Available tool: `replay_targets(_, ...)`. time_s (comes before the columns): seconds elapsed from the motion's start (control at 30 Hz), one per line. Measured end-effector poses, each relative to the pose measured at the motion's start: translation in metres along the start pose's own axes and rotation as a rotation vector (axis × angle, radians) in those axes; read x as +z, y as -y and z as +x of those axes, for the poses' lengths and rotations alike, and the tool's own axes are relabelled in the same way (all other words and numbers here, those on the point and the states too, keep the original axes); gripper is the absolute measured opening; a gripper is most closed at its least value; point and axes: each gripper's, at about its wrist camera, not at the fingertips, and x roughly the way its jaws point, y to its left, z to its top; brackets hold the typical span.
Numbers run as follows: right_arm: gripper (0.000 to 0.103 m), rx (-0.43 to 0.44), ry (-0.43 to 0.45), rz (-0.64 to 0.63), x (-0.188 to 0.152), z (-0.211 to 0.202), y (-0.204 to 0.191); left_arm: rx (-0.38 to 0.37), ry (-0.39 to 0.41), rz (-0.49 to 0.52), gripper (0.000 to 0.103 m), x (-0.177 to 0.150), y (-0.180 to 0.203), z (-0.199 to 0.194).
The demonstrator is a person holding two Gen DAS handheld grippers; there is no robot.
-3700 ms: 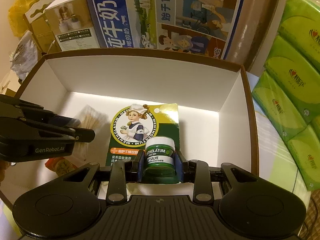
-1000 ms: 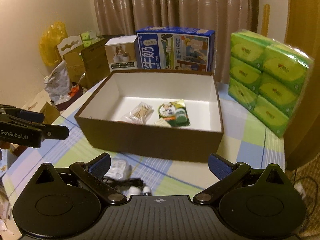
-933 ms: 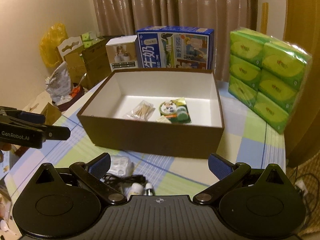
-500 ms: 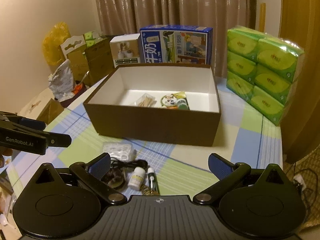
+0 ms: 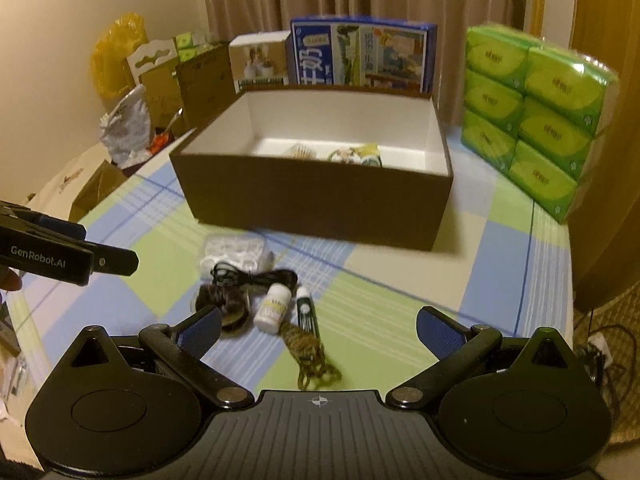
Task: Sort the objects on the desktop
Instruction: 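Withdraw both tools from the box back toward the remaining items, then grasp the brown scrunchie with the left tool while the right tool grasps the gold claw clip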
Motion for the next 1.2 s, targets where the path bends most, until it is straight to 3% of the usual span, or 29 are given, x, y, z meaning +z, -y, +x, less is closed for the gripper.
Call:
replay_targets(0.77,0.101,0.05,-0.103,0.024,-0.023,0.042,0.003,-0.038,-0.11,0.013,0.09,-0.012,0.003,0.043)
replay_targets(0.97,0.1,0.077,-0.075,0.002,-0.027,0.051,0.003,-0.058,-0.123,0.021,0.089,-0.015,0.001,0.054)
replay_targets(1.1,0.078,0.093,-0.066,-0.026,-0.029,0.058,0.002,-0.068,-0.129,0.023,0.089,-0.016,-0.002,0.06)
replay_targets(1.2,0.071,0.092,-0.066,-0.041,-0.03,0.066,0.002,-0.071,-0.136,0.023,0.089,-0.015,-0.003,0.065)
